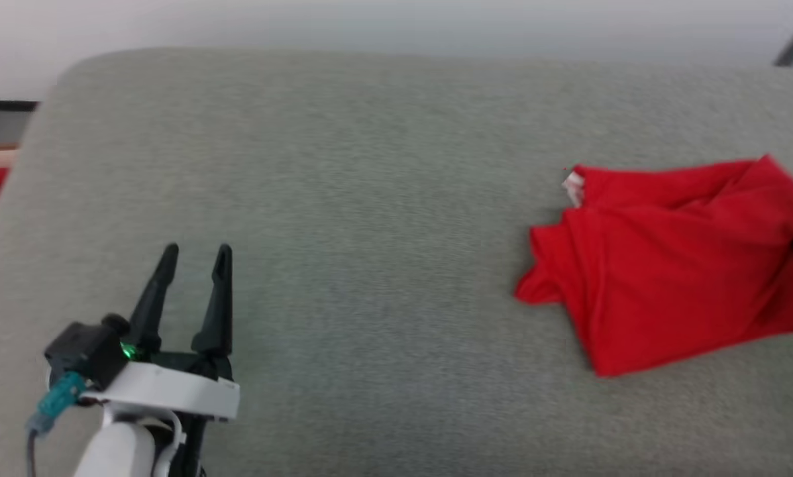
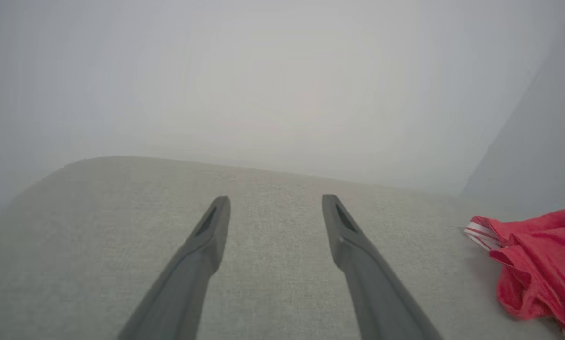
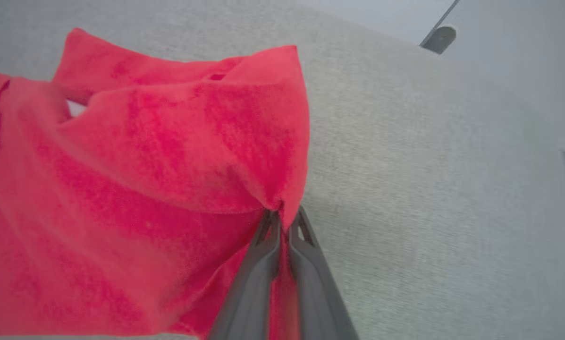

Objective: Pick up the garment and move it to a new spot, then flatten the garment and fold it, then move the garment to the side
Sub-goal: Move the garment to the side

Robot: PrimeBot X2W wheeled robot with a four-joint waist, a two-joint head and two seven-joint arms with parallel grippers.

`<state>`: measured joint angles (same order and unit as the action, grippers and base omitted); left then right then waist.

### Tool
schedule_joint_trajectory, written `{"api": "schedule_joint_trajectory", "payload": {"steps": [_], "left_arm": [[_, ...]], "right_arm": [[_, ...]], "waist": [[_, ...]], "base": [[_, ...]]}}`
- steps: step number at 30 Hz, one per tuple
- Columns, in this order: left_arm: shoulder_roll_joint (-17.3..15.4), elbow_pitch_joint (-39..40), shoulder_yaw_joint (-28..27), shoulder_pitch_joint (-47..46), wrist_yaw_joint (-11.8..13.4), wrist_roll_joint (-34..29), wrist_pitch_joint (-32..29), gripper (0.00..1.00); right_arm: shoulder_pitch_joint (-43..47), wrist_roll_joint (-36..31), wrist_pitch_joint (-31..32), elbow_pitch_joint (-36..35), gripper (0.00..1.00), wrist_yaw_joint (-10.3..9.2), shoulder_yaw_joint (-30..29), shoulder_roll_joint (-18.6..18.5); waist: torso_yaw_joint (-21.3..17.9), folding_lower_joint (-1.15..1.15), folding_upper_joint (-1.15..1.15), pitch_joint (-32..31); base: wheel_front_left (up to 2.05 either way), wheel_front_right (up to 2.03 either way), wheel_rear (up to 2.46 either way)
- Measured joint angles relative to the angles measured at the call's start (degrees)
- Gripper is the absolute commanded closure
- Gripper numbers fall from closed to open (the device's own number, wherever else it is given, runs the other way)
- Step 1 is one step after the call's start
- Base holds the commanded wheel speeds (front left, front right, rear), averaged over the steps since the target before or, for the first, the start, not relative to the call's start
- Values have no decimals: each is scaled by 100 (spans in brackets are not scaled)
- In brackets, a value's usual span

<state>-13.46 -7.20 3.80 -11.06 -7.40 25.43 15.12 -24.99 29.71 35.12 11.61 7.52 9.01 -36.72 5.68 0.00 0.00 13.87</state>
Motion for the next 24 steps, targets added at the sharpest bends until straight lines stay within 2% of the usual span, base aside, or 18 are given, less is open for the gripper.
{"api": "schedule_joint_trajectory", "payload": {"steps": [8, 16, 24], "left_arm": [[-230, 85, 32, -336, 0, -44, 1, 0], [-471, 133, 135, -625, -1, -85, 1, 0], [-648, 220, 189, -859, 0, -93, 1, 0]], "right_arm": [[-606, 0, -717, 493, 100, 1, 154, -639], [-1151, -91, -1451, 1047, 100, 1, 503, -1121], [-1767, -398, -2192, 1596, 100, 1, 973, -1490]], "waist": [[-622, 0, 0, 324], [-1162, 0, 0, 747], [-1538, 0, 0, 1200]], "base": [[0, 0, 0], [0, 0, 0], [0, 0, 0]]}}
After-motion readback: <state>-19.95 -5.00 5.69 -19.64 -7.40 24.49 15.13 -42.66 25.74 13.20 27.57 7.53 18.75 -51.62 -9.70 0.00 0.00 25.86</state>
